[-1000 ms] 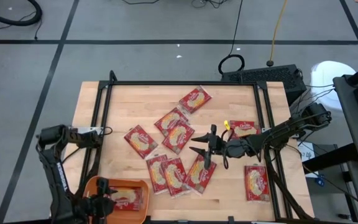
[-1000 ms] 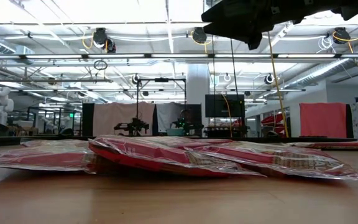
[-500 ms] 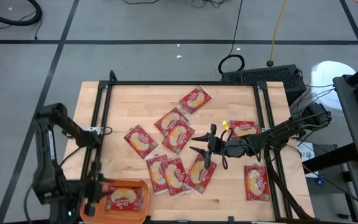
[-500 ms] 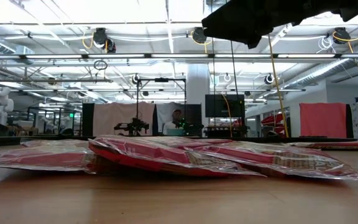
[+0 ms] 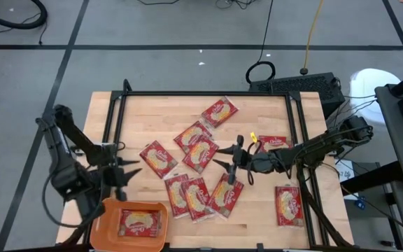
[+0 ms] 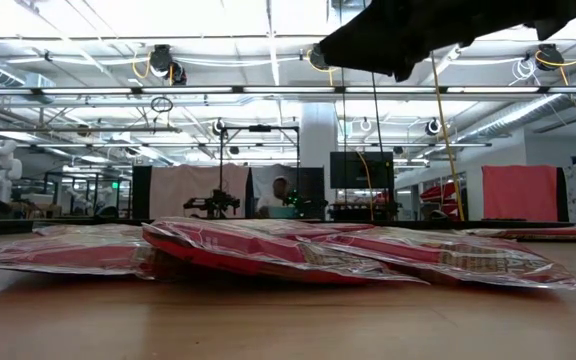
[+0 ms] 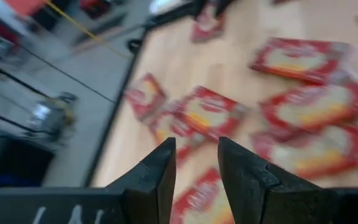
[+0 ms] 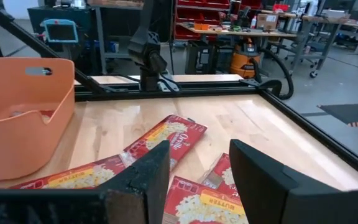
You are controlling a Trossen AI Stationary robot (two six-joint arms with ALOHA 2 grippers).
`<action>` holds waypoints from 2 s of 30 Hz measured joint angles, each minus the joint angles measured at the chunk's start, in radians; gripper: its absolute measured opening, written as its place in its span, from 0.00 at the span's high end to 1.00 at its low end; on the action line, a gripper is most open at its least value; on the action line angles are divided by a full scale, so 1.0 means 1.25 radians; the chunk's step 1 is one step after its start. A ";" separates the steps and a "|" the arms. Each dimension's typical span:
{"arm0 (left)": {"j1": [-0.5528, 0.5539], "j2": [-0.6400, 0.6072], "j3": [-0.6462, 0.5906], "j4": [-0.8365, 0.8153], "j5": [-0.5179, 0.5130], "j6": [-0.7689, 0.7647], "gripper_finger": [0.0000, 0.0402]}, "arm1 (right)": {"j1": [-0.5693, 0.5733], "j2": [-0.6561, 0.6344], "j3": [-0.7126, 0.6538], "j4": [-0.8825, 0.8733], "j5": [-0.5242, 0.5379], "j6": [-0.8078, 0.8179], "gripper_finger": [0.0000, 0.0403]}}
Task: Sort popcorn bags into baskets
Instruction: Put the popcorn bag into the orange bin
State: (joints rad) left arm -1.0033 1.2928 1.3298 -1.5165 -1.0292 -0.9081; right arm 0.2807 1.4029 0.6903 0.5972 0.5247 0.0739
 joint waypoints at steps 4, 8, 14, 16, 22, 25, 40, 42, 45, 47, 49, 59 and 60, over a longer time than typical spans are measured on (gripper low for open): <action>0.060 -0.026 -0.063 0.013 -0.060 -0.003 0.70 | -0.005 0.000 0.000 -0.003 0.000 0.015 0.61; 0.113 -0.076 -0.149 0.066 -0.064 0.001 0.70 | -0.004 0.015 0.000 0.004 0.002 0.019 0.61; 0.170 -0.171 -0.263 0.301 -0.031 0.148 0.70 | -0.021 0.083 0.000 0.016 0.002 0.078 0.61; 0.184 -0.196 -0.298 0.410 -0.006 0.239 0.70 | -0.027 0.107 0.000 0.015 0.001 0.120 0.61; 0.235 -0.223 -0.382 0.702 0.106 0.482 0.70 | -0.017 0.163 0.019 0.005 0.021 0.272 0.61; 0.250 -0.223 -0.430 0.828 0.113 0.541 0.70 | -0.008 0.190 0.067 -0.088 0.017 0.315 0.61; 0.259 -0.223 -0.499 0.943 0.115 0.536 0.70 | 0.062 0.141 0.383 -1.170 -0.089 0.535 0.61; 0.259 -0.222 -0.499 0.942 0.115 0.530 0.70 | 0.055 0.132 0.384 -1.258 -0.107 0.566 0.61; 0.259 -0.222 -0.499 0.942 0.114 0.527 0.70 | 0.046 0.130 0.382 -1.404 -0.110 0.603 0.61; 0.259 -0.222 -0.499 0.942 0.114 0.521 0.70 | 0.041 0.129 0.368 -1.463 -0.124 0.598 0.61; 0.259 -0.222 -0.499 0.942 0.114 0.514 0.70 | 0.036 0.130 0.337 -1.473 -0.165 0.544 0.61; 0.259 -0.222 -0.499 0.942 0.114 0.487 0.70 | 0.018 0.123 0.157 -1.334 -0.212 0.411 0.61; 0.259 -0.222 -0.499 0.942 0.113 0.485 0.70 | 0.016 0.124 0.146 -1.318 -0.211 0.401 0.60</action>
State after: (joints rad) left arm -0.6800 1.0149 0.7055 -0.3389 -0.8874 -0.3021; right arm 0.3001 1.5578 0.8725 -1.0499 0.2604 0.5755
